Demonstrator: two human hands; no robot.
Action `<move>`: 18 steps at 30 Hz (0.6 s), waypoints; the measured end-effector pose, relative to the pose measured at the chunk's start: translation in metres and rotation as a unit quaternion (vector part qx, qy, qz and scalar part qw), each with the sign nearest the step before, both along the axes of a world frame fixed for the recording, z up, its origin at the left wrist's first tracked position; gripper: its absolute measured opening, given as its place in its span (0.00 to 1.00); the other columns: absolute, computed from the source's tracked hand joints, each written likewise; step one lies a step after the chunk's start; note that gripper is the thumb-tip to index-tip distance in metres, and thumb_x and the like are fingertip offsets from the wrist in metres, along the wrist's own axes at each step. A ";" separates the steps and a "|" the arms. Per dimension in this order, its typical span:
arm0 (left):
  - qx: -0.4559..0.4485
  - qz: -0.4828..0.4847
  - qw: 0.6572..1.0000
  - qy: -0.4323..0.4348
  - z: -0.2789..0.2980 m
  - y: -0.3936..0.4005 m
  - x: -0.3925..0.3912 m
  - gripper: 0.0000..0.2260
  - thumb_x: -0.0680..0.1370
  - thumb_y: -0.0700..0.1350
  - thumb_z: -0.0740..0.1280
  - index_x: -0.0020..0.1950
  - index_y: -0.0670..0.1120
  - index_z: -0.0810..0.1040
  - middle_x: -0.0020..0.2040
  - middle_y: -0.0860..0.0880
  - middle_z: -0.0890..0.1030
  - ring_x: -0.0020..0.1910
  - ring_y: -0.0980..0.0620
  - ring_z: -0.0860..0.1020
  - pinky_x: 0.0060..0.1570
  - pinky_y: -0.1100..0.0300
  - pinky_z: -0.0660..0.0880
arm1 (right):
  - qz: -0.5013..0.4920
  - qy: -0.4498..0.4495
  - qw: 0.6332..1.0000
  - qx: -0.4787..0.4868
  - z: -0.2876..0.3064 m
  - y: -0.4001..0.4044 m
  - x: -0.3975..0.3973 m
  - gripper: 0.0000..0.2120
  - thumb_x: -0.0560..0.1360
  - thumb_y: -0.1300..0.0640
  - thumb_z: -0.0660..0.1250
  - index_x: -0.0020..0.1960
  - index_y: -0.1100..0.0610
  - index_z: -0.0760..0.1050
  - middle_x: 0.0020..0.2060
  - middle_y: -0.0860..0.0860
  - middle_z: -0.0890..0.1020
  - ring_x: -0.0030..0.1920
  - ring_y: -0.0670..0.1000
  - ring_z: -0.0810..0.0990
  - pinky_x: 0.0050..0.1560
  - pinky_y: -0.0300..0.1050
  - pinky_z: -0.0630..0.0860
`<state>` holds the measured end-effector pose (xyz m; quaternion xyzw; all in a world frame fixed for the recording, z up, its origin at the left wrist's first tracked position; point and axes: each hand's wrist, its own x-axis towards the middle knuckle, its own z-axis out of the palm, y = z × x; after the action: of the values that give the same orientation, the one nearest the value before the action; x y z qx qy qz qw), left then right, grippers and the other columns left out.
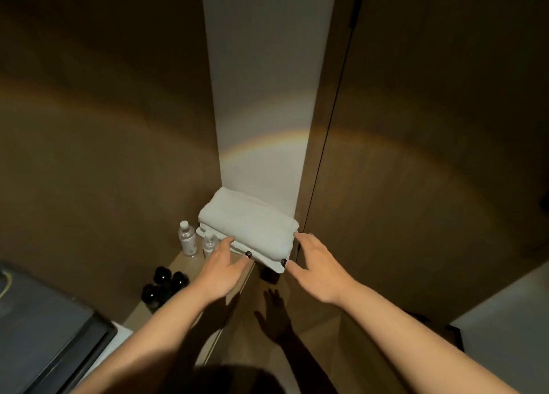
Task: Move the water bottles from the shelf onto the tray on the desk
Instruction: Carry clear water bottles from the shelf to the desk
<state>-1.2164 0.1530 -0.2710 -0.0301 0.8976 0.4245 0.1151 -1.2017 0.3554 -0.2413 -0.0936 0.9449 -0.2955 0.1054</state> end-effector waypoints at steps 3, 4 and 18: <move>-0.012 0.021 1.000 -0.003 -0.002 0.006 -0.032 0.28 0.80 0.50 0.60 0.77 0.45 0.55 0.77 0.46 0.60 0.74 0.48 0.60 0.70 0.56 0.58 | 0.021 -0.012 1.000 0.005 -0.005 0.008 -0.041 0.32 0.79 0.48 0.58 0.77 0.57 0.49 0.77 0.52 0.53 0.77 0.50 0.48 0.73 0.41 0.47; -0.015 0.028 0.999 -0.007 -0.003 0.008 -0.043 0.28 0.80 0.50 0.60 0.77 0.45 0.54 0.77 0.46 0.60 0.74 0.48 0.61 0.70 0.56 0.58 | 0.029 -0.014 0.999 0.008 -0.008 0.011 -0.056 0.32 0.79 0.48 0.58 0.77 0.57 0.49 0.77 0.52 0.53 0.77 0.50 0.48 0.73 0.42 0.48; -0.029 0.219 0.973 -0.070 -0.029 0.029 -0.153 0.22 0.82 0.44 0.59 0.75 0.41 0.59 0.74 0.42 0.64 0.72 0.44 0.65 0.52 0.76 0.70 | 0.174 -0.064 0.982 0.029 -0.042 0.007 -0.240 0.32 0.78 0.46 0.60 0.77 0.54 0.51 0.76 0.50 0.57 0.75 0.50 0.55 0.73 0.47 0.55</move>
<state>-1.3698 0.1815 -0.2998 -0.2586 0.8709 0.4100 0.0813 -1.4419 0.3626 -0.2831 -0.2342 0.9136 -0.2508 0.2179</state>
